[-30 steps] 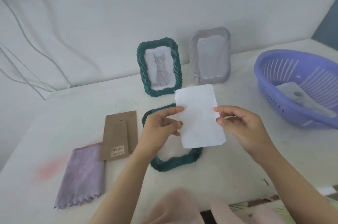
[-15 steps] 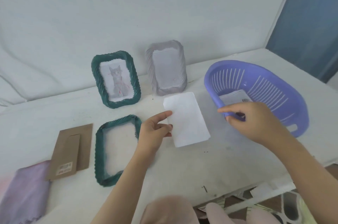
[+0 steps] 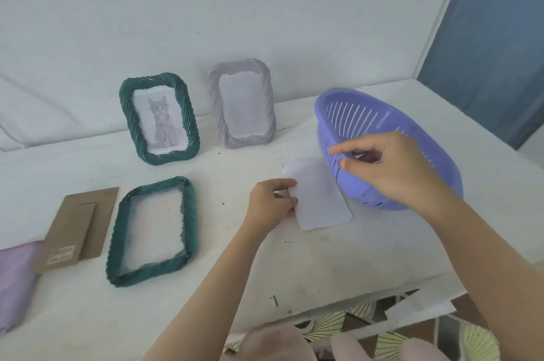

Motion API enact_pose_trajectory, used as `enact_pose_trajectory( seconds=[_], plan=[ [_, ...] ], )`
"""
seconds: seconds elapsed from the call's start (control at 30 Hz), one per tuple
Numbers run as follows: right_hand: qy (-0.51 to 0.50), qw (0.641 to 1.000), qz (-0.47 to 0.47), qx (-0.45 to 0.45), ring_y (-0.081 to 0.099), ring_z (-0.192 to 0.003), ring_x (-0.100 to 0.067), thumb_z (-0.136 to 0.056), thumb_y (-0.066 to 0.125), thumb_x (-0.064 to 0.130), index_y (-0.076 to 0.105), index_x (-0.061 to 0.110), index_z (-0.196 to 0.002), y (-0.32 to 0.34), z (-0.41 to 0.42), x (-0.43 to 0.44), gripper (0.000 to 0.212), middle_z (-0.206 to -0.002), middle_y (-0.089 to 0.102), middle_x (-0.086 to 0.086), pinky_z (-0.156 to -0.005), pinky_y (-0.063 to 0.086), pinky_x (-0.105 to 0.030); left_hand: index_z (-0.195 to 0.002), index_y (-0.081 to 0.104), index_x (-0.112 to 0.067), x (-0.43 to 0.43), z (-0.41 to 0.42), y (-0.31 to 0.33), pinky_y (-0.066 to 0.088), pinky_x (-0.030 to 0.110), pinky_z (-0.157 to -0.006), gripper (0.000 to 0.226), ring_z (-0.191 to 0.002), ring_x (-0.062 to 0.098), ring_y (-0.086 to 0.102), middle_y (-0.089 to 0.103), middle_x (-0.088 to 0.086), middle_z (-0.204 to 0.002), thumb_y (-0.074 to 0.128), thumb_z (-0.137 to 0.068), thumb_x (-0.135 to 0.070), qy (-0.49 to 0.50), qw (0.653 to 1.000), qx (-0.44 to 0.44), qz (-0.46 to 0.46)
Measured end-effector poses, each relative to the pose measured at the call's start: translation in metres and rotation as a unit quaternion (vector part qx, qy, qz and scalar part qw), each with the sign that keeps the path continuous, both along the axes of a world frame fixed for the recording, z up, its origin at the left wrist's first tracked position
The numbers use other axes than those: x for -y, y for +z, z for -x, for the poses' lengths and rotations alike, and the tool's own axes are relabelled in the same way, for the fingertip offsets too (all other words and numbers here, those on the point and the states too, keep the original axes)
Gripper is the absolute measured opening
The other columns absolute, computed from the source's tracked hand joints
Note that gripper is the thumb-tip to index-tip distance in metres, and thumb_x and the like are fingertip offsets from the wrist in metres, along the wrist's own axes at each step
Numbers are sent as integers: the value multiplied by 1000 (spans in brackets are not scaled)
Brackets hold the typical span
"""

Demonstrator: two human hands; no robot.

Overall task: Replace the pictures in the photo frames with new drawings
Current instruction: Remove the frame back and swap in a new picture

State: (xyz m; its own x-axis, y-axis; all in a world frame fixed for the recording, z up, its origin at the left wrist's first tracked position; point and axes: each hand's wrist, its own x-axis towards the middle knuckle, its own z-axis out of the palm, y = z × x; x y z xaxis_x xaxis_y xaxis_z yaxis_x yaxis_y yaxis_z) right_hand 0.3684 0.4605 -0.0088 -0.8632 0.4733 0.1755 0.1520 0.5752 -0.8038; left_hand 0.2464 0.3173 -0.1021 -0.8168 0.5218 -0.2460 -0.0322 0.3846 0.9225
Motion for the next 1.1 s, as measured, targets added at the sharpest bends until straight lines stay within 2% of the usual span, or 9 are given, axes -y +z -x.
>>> enact_pose_trajectory(
  seconds=[0.13, 0.3, 0.47, 0.6, 0.67, 0.73, 0.87, 0.97, 1.1],
  plan=[
    [24, 999, -3, 21, 60, -65, -12, -78, 69, 15, 72, 37, -86, -8, -2, 4, 23, -73, 70, 5, -61, 43, -8, -109, 65, -18, -5, -5, -1, 46, 9, -54, 35, -58, 9, 61, 64, 0, -62, 60, -79, -2, -3, 996, -71, 55],
    [52, 996, -21, 65, 52, -60, 15, -80, 67, 15, 73, 29, -95, -19, -2, 14, 21, -50, 54, 34, -54, 36, -1, -116, 65, -18, -8, -8, 2, 43, 15, -54, 39, -53, 2, 54, 62, -4, -67, 58, -79, -5, -13, 987, -131, 89],
    [55, 995, -38, 73, 55, -70, 9, -80, 67, 19, 72, 37, -94, -28, -4, 17, 23, -66, 61, 28, -56, 38, -3, -122, 61, -25, -13, -13, 2, 44, 23, -63, 44, -93, 22, 63, 67, 8, -109, 54, -79, -14, -33, 966, -186, 175],
    [60, 995, -30, 68, 57, -72, 4, -80, 68, 21, 71, 39, -95, -31, -4, 16, 24, -75, 65, 22, -59, 40, -5, -128, 54, -24, -12, -13, 0, 36, 29, -93, 46, -127, 20, 38, 41, -2, -142, 60, -83, -23, -56, 927, -267, 258],
    [71, 995, -13, 70, 60, -74, -3, -80, 68, 25, 70, 39, -97, -30, -5, 15, 22, -83, 70, 14, -64, 43, -9, -128, 54, -23, -10, -11, -1, 33, 30, -100, 45, -129, 22, 37, 40, 2, -142, 61, -83, -21, -45, 934, -280, 218],
    [80, 994, 44, 64, 63, -78, -5, -81, 67, 30, 70, 38, -99, -25, -7, 13, 20, -89, 72, 10, -71, 44, -11, -126, 54, -22, -6, -11, -4, 37, 29, -101, 41, -123, 20, 46, 49, 0, -134, 59, -86, -17, 1, 952, -286, 105],
    [42, 993, 102, 46, 65, -91, -5, -87, 60, 28, 68, 36, -103, -11, -8, -9, 20, -96, 66, 23, -84, 48, -18, -128, 46, -39, 0, -21, 10, 37, 9, -93, 39, -116, -1, 48, 50, -25, -128, 54, -92, -27, 22, 967, -233, -101],
    [-12, 995, 9, 95, 62, -95, -11, -89, 56, 25, 65, 36, -108, -10, -4, -36, 23, -104, 66, 12, -70, 41, -18, -127, 42, -49, -1, -27, 20, 31, 12, -103, 44, -129, -7, 35, 44, -35, -132, 57, -86, -41, -37, 957, -253, -134],
    [-30, 952, -103, 286, 55, -112, -21, -87, 59, 25, 53, 30, -128, -20, 7, -62, 43, -133, 53, -3, -78, 36, -24, -124, 52, -43, -4, -29, 23, 25, 23, -109, 49, -136, -4, 25, 39, -15, -145, 67, -78, -47, -86, 952, -282, -84]
  ],
)
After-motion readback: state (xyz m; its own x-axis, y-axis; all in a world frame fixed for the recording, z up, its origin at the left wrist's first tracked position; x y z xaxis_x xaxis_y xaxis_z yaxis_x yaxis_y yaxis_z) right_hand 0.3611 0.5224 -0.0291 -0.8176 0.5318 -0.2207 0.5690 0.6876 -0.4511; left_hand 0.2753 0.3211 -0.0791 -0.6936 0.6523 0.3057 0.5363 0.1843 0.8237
